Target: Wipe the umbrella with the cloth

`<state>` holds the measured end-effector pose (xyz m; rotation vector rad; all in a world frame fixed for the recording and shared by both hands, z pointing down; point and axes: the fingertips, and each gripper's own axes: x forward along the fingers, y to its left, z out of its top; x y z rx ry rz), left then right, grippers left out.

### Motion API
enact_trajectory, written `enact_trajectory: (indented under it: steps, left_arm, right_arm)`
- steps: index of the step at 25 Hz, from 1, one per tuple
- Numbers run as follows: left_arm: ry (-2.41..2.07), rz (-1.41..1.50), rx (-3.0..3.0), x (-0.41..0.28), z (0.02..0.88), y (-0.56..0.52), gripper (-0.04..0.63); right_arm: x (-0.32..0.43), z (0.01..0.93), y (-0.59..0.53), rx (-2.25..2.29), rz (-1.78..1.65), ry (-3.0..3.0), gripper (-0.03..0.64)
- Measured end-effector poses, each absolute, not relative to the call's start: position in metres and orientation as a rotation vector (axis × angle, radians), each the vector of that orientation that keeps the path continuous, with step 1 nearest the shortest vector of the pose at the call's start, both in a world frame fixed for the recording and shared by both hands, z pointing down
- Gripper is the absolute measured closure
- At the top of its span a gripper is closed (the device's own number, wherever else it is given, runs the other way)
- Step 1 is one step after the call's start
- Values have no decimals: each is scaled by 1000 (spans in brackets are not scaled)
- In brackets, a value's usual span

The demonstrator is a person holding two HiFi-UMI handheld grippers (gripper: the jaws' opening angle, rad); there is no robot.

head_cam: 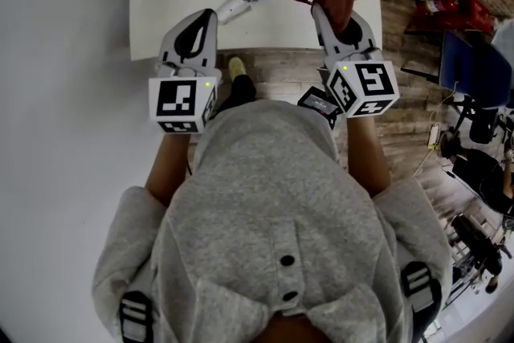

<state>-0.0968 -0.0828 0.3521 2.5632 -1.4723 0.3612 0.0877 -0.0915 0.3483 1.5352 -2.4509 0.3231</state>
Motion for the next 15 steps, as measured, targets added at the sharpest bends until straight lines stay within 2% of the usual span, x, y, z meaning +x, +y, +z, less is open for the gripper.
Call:
enact_trajectory:
  steps: [15]
  left_arm:
    - [-1280,469,2545,-124,381,-152,580]
  right_arm:
    - [81,357,-160,1553,386,-2234,543]
